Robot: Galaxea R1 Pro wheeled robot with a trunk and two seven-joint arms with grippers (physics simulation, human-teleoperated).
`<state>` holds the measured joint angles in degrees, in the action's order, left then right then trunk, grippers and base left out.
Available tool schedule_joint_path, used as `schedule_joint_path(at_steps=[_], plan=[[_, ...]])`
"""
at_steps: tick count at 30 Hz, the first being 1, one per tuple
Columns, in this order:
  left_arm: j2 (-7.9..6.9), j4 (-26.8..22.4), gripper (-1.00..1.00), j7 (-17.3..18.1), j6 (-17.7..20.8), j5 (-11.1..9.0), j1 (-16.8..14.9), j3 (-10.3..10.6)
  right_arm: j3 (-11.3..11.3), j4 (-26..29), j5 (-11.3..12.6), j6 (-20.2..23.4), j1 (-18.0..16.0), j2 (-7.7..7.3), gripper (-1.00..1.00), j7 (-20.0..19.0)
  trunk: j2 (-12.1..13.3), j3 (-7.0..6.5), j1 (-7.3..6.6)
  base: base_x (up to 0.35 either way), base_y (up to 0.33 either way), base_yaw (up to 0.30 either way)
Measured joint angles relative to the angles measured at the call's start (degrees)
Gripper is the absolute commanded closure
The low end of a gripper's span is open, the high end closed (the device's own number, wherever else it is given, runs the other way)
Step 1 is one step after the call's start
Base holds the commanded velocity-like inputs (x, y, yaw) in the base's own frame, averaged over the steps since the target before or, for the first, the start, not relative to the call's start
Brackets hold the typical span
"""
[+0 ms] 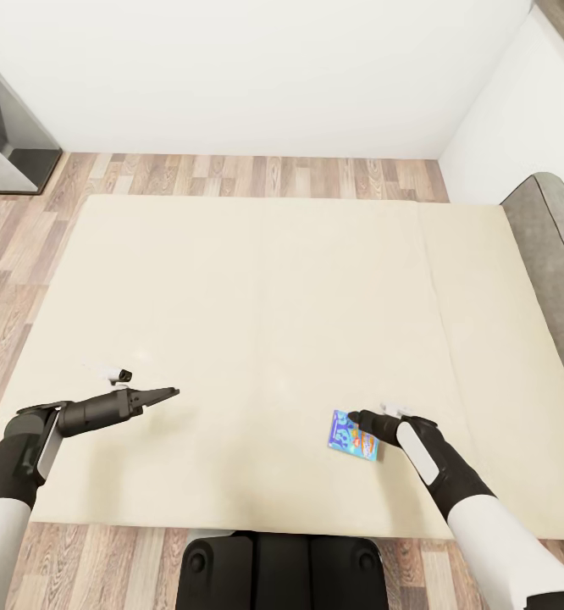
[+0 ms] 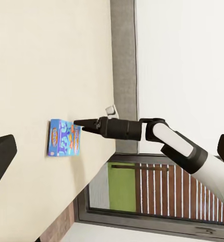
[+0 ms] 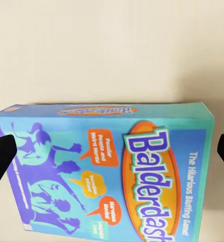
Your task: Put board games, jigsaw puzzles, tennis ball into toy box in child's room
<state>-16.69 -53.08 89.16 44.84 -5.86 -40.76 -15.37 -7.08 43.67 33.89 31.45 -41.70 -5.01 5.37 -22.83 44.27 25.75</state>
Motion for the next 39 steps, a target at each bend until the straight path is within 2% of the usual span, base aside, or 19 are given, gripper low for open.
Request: schedule_joint_path(at_steps=[8,15,21,25,39], plan=[[0.00,0.00,-1.00,0.04,-0.05,0.03,0.00,-0.01,-0.46,-0.02,-0.02,-0.36,-0.03,0.14,-1.00,0.03,0.00,0.00,0.00,0.000,0.000,0.000],[0.00,0.00,-1.00,0.08,-0.15,-0.02,0.00,-0.01,-0.79,-0.40,-0.51,-2.87,0.05,0.20,-1.00,0.04,0.00,0.00,0.00,0.000,0.000,0.000],[0.00,0.00,-1.00,0.09,-0.18,0.03,0.00,-0.01,-0.72,-0.52,-4.01,-3.64,0.06,0.72,-1.00,0.04,0.00,0.00,0.00,0.000,0.000,0.000],[0.00,0.00,-1.00,0.09,-0.18,0.03,0.00,-0.01,-0.69,-0.59,-4.96,-3.73,0.07,0.84,-1.00,0.04,0.00,0.00,0.00,0.000,0.000,0.000],[0.00,0.00,-1.00,0.00,-0.05,0.04,0.00,-0.01,-0.65,-1.93,-5.12,-4.86,0.13,1.00,-1.00,0.04,0.00,0.00,0.00,0.000,0.000,0.000]])
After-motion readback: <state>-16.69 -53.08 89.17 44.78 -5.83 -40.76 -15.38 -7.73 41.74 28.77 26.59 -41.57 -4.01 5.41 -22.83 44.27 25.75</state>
